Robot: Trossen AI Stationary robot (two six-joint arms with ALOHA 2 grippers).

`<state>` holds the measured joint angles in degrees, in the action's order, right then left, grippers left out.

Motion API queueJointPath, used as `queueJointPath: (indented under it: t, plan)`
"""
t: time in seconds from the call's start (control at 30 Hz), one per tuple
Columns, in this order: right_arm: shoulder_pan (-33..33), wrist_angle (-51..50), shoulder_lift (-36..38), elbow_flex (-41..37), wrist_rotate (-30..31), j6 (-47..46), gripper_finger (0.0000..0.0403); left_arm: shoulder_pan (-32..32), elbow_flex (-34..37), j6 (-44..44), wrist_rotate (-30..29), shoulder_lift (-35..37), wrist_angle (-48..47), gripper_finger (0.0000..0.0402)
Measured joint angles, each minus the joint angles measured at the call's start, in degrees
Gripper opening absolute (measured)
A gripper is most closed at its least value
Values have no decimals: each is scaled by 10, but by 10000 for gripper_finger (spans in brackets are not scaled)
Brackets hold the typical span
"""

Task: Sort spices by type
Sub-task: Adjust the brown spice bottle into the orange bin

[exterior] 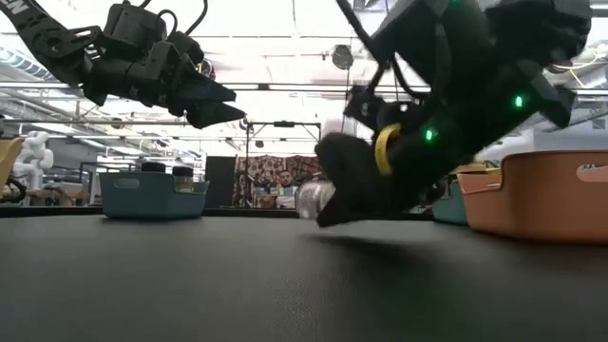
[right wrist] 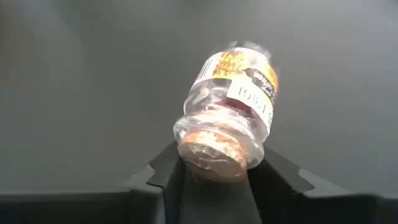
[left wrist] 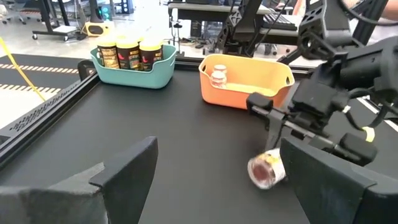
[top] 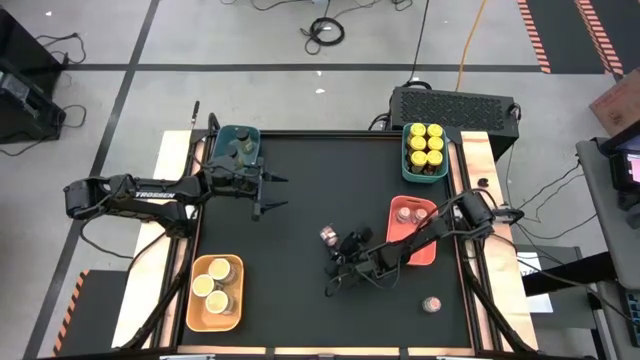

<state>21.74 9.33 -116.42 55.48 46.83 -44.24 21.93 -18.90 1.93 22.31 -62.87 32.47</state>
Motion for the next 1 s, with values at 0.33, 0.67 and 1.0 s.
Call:
queueJointPath:
  t: [0.33,0.67,1.0]
  plan:
    - [-3,-196,60,87,-9,29,90,0,0,0,0,0,0,341]
    - [-7,-300,69,122,-73,-45,58,0,0,0,0,0,0,341]
    - [-7,-305,68,102,-157,-92,33,0,0,0,0,0,0,341]
